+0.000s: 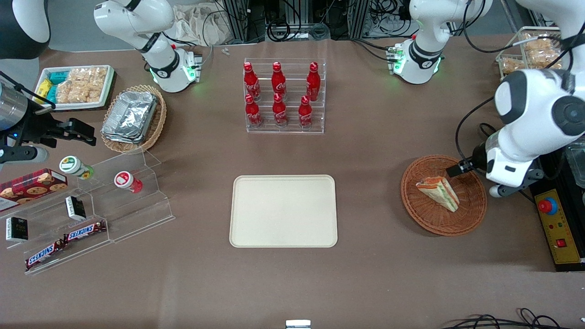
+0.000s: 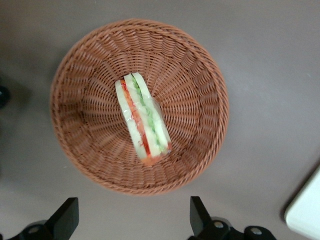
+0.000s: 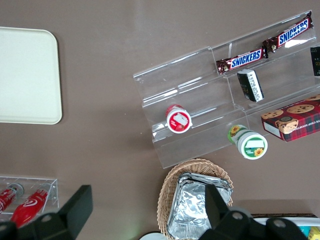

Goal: Place sandwich from basket to tray
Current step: 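Lower the open left gripper over the wrapped sandwich in the wicker basket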

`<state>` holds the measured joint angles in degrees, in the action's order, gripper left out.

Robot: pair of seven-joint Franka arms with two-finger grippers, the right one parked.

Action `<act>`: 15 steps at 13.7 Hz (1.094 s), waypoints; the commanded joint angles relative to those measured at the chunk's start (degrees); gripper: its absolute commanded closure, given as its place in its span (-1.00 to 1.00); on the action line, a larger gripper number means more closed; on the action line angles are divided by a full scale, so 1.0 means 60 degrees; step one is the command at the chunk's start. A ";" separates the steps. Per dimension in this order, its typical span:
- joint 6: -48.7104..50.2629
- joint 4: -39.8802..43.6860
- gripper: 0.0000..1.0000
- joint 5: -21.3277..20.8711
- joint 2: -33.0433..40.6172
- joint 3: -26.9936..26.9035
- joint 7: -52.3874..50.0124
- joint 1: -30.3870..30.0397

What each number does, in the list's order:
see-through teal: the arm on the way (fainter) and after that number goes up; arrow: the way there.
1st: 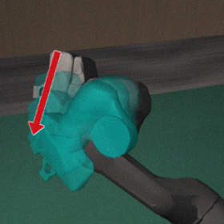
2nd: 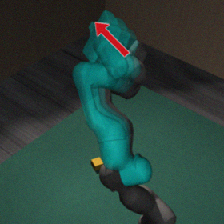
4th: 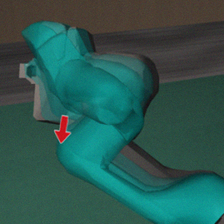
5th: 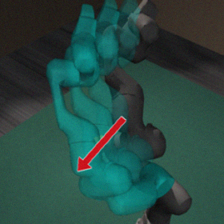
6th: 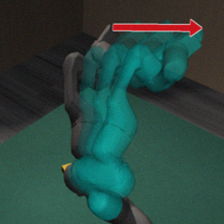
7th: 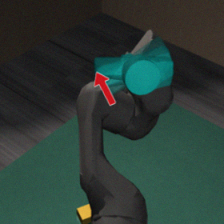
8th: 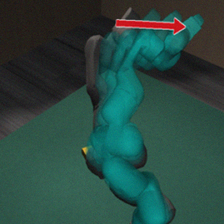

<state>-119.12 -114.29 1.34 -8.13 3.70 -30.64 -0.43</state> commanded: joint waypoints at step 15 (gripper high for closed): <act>-0.2706 0.0019 -0.70 -0.0472 -0.2790 0.0028 -0.3023 0.0087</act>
<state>-134.52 -114.59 -0.13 -24.28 3.87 -46.74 -0.19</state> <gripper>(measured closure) 0.004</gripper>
